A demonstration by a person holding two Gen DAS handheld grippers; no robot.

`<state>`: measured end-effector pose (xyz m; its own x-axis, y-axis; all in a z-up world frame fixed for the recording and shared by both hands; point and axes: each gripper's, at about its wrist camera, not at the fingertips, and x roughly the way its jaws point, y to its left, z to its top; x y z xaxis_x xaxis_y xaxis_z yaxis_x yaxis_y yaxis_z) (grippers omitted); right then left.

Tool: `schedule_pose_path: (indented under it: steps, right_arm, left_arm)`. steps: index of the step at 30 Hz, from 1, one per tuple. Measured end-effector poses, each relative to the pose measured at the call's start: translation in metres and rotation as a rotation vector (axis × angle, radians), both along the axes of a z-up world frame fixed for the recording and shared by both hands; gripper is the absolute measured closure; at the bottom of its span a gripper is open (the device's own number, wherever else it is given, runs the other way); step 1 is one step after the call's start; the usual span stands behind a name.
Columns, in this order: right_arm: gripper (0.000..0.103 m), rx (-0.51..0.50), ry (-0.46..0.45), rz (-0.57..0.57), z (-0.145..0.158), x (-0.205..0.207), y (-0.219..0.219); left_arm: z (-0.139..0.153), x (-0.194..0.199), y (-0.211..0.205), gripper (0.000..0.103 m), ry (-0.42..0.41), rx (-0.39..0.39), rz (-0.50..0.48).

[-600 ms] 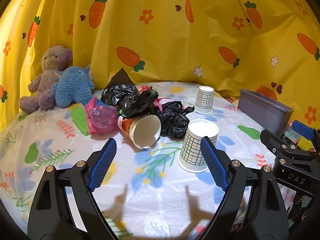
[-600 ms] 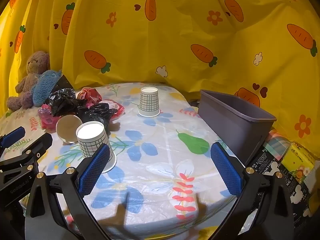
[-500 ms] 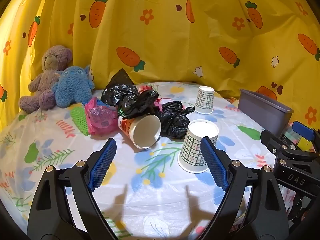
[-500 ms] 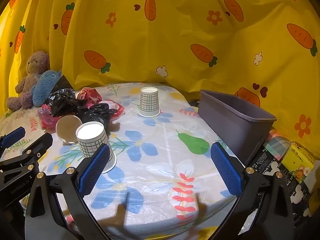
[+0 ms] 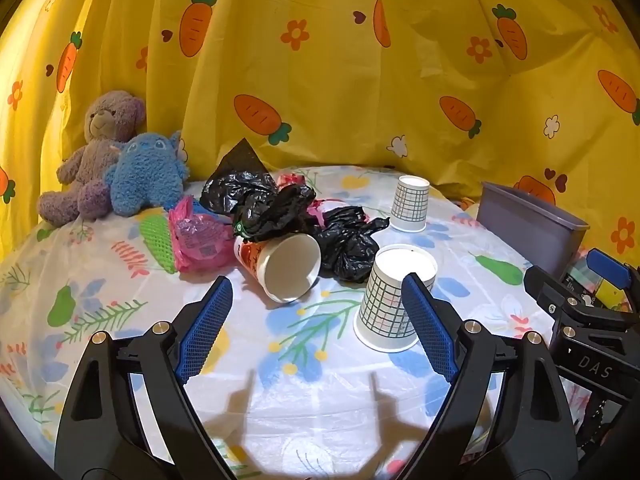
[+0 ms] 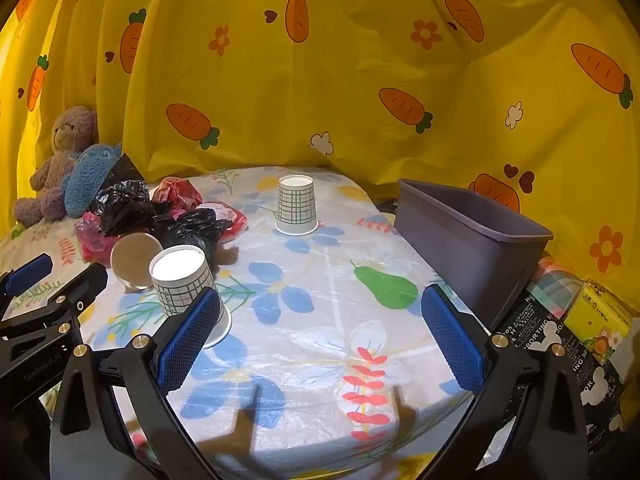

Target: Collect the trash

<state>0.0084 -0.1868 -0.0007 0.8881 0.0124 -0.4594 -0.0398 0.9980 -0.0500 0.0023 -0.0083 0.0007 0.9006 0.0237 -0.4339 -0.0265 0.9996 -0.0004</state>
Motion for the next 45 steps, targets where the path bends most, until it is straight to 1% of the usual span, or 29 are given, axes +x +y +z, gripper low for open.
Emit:
schedule_pose_path:
  steps: [8,20,22,28,45]
  right_arm:
    - [0.005,0.002,-0.001,-0.003,-0.0034,-0.0027,-0.0005]
    - [0.005,0.006,-0.002,-0.004,0.0000,-0.0020,-0.0030]
    - [0.005,0.004,-0.003,-0.004,0.0000,-0.0022,-0.0027]
    - [0.005,0.007,-0.005,-0.005,0.0001,-0.0030,-0.0030]
    - [0.005,0.006,-0.003,-0.003,-0.0033,-0.0056,0.0015]
  left_arm:
    - [0.0027,0.0022,0.0025,0.018,-0.001,-0.010,0.003]
    - [0.0064,0.0042,0.0047,0.018,0.001,-0.014,0.000]
    - [0.0021,0.0027,-0.0011,0.018,-0.001,-0.014,0.001]
    - [0.0011,0.0028,-0.0030,0.018,-0.004,-0.015,-0.002]
    - [-0.0009,0.0085,-0.0016,0.018,0.000,-0.023,-0.009]
